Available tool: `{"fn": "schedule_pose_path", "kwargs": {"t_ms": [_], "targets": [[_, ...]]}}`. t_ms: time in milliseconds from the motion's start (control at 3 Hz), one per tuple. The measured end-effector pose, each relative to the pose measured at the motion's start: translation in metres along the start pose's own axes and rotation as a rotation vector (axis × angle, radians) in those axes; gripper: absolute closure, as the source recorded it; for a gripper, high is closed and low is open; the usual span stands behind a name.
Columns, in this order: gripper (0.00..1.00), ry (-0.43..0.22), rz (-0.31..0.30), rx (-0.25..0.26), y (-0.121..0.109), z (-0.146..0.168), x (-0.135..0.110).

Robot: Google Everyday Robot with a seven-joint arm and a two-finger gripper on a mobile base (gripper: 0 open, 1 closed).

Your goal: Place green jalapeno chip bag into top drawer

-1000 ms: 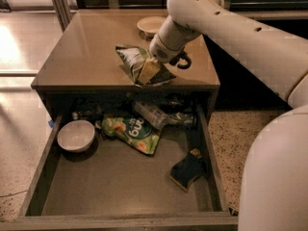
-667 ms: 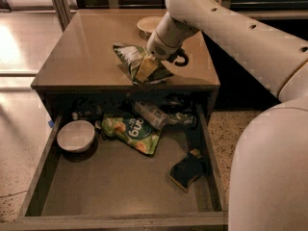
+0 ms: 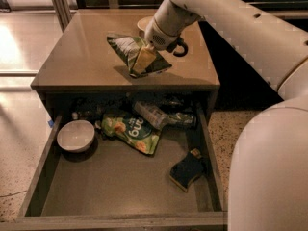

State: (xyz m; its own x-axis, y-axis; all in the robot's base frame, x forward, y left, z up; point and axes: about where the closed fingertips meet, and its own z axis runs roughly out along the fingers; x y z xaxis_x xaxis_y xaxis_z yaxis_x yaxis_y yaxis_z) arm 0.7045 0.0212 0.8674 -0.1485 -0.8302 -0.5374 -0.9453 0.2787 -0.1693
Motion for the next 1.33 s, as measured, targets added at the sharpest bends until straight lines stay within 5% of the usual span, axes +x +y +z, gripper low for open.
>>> {"fn": "schedule_pose_path", "kwargs": {"t_ms": [333,1333], "targets": [[1.00,-0.012,-0.017,0.031,0.012,-0.022,0.001],[1.00,-0.082,0.035,0.067,0.079,-0.040,0.074]]}}
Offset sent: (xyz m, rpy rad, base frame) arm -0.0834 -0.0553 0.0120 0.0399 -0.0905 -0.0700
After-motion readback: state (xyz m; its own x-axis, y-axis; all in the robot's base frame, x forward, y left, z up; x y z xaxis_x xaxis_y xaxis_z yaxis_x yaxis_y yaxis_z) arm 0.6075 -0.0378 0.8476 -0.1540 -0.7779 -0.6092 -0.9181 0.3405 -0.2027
